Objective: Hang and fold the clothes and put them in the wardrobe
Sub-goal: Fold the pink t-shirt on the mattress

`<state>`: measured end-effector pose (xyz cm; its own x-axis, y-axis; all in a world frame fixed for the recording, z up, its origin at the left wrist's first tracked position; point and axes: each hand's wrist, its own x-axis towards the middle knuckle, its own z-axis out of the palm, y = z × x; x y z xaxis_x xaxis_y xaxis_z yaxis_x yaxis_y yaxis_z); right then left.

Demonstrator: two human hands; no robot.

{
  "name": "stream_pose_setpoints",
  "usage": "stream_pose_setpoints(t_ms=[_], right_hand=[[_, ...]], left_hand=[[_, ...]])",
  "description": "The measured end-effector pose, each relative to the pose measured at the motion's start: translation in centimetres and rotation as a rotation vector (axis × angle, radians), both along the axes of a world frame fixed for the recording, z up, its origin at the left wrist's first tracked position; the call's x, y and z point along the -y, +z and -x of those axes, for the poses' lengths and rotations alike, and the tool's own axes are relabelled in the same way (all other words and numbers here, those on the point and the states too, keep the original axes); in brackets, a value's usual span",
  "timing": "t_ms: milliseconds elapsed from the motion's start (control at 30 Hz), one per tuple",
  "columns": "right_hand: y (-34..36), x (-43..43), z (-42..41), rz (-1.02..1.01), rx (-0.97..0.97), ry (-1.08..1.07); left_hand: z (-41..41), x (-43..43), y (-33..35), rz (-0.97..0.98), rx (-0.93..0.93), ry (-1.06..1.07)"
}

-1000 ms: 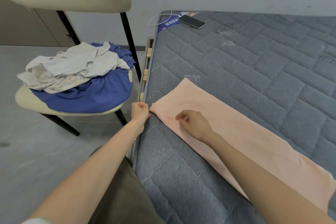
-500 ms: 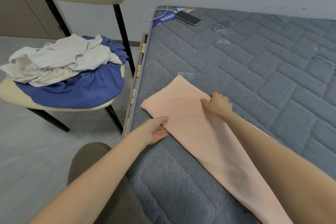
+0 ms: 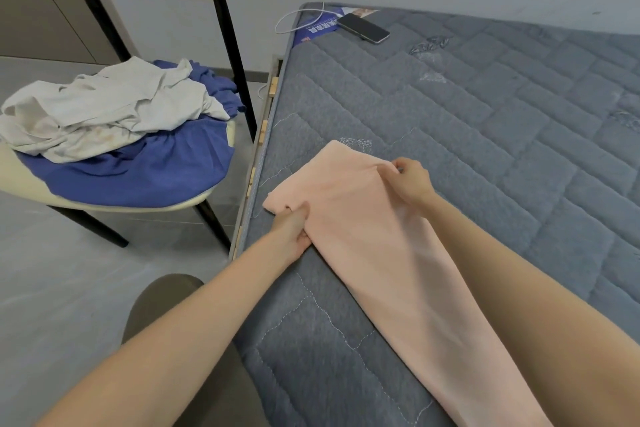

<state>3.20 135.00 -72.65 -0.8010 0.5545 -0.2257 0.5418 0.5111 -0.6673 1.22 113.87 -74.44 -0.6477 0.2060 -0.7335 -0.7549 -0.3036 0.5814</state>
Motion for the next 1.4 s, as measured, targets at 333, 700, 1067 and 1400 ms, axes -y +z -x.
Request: stream_pose_setpoints(t_ms=[333, 700, 1067, 1400], right_hand=[[1.5, -1.7, -3.4, 0.258, 0.054, 0.062], [12.7, -2.0, -4.6, 0.289, -0.414, -0.055], [25.1, -4.2, -0.7, 0.336, -0.723, -0.173], [23.0, -3.5, -4.8, 0.596, -0.658, -0.256]], left_hand=[[-5.3, -2.0, -0.2, 0.015, -0.070, -0.064], [1.3, -1.5, 11.9, 0.151, -0.568, -0.149], [10.3, -5.6, 26.1, 0.227, -0.974, -0.251], [7.2, -3.5, 23.3, 0.232, -1.049, -0.415]])
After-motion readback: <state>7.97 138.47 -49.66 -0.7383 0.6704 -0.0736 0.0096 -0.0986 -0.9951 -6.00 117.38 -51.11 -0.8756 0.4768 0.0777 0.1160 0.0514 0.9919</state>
